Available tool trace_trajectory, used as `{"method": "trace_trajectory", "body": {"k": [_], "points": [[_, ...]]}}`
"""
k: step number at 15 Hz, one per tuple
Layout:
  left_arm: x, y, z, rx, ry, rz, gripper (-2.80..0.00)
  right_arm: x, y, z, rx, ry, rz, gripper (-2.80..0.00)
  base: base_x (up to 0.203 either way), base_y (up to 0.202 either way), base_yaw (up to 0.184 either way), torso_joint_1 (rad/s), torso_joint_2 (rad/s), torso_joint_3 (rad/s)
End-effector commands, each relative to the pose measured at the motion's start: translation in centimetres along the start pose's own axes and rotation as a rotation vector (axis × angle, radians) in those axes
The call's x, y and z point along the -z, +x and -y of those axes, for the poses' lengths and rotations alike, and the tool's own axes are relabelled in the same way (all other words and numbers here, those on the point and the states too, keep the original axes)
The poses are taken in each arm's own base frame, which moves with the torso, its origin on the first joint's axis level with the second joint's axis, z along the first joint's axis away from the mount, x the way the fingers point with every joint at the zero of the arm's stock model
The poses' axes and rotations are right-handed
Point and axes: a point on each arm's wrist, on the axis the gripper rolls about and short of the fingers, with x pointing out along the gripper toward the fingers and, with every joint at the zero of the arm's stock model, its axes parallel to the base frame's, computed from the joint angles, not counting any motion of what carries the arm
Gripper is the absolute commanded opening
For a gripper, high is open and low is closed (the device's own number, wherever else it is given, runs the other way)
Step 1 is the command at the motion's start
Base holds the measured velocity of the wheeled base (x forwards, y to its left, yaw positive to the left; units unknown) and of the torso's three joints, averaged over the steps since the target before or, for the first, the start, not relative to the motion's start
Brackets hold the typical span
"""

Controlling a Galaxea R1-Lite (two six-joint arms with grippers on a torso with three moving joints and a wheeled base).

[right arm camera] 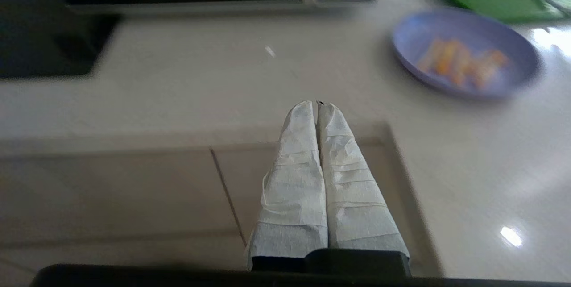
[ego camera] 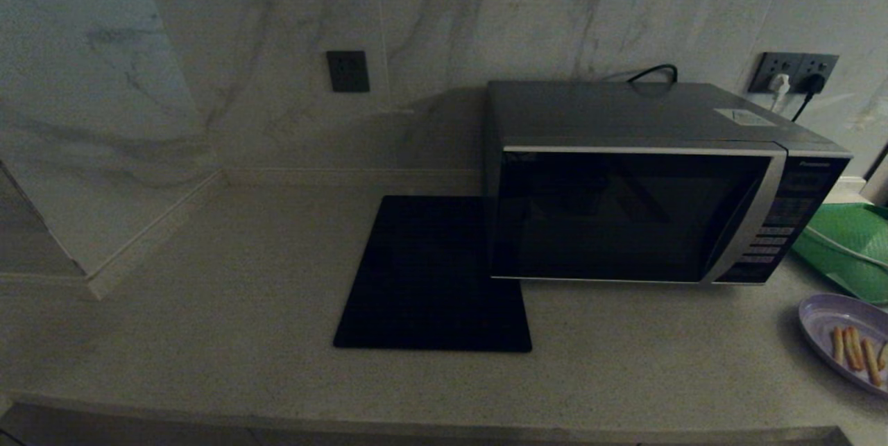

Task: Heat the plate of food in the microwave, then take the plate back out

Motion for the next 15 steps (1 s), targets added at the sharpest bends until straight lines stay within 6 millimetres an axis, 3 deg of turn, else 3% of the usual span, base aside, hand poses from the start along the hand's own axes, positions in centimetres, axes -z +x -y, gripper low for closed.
{"method": "trace_trajectory", "body": {"k": [1, 8, 11, 15], "points": [[-0.01, -0.01, 0.0, 0.0, 0.0, 0.002, -2.8, 1.04, 0.53, -0.11, -0.053, -0.003, -0.028, -2.8, 0.0, 0.0, 0.0, 0.0, 0.0, 0.0], [-0.01, -0.01, 0.0, 0.0, 0.0, 0.002, -2.8, 1.35, 0.82, -0.16, -0.071, -0.026, -0.013, -2.8, 0.0, 0.0, 0.0, 0.0, 0.0, 0.0], [-0.01, -0.01, 0.0, 0.0, 0.0, 0.002, -2.8, 1.02, 1.24, -0.21, -0.075, 0.024, 0.102, -2.8, 0.0, 0.0, 0.0, 0.0, 0.0, 0.0], [-0.01, -0.01, 0.0, 0.0, 0.0, 0.002, -2.8, 1.42, 1.31, -0.18, -0.068, 0.072, 0.068, -2.8, 0.0, 0.0, 0.0, 0.0, 0.0, 0.0]]}}
